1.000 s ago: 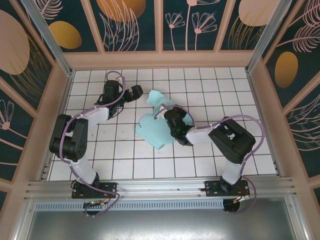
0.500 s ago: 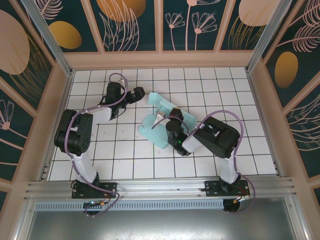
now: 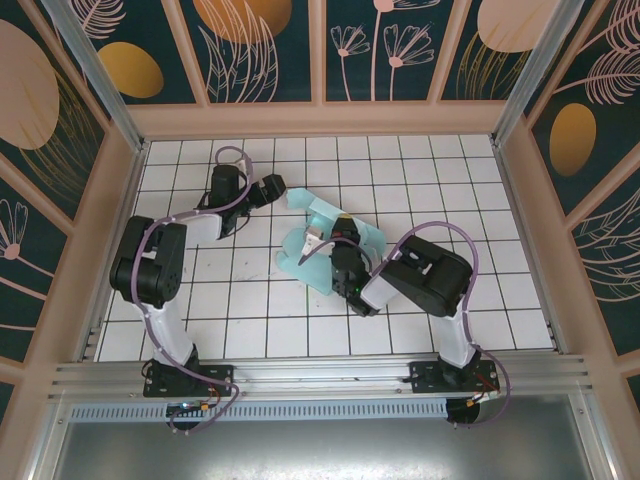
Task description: Fold the paper box
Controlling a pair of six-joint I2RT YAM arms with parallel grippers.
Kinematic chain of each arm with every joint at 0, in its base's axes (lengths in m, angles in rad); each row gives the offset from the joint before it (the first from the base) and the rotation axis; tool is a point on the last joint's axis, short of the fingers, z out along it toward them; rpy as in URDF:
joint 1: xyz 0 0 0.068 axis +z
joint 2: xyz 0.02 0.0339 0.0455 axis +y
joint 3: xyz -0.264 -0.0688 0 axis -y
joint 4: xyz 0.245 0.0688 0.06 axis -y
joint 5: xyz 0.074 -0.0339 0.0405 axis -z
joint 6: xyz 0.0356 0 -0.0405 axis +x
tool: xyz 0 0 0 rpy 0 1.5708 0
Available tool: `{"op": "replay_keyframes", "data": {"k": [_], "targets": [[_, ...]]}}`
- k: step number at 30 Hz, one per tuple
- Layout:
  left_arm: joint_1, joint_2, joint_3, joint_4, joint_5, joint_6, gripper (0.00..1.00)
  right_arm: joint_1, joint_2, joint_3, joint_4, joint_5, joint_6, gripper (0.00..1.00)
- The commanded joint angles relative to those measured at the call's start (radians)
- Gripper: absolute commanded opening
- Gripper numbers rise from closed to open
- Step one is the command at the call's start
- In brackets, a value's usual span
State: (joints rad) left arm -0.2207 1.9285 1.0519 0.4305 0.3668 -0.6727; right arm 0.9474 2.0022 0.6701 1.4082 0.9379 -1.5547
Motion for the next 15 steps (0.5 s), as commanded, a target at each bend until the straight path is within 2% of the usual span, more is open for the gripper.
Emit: {"op": "replay_keyframes", "data": {"k": [1, 3, 8, 11, 15], "targets": [[0.009, 0.086, 0.077, -0.010, 0.078, -0.009, 0.80, 0.014, -0.008, 0.015, -0.017, -0.016, 0.062, 0.00], [0.008, 0.135, 0.132, -0.037, 0.139, 0.002, 0.76, 0.019, -0.008, 0.017, -0.024, -0.016, 0.071, 0.00], [-0.017, 0.176, 0.206, -0.129, 0.262, 0.146, 0.73, 0.022, -0.017, 0.022, -0.070, -0.012, 0.111, 0.00], [-0.037, 0.161, 0.186, -0.165, 0.304, 0.224, 0.72, 0.020, -0.045, 0.027, -0.160, -0.017, 0.177, 0.00], [-0.060, 0.122, 0.104, -0.121, 0.350, 0.248, 0.72, 0.017, -0.091, 0.047, -0.339, -0.047, 0.303, 0.00]]}}
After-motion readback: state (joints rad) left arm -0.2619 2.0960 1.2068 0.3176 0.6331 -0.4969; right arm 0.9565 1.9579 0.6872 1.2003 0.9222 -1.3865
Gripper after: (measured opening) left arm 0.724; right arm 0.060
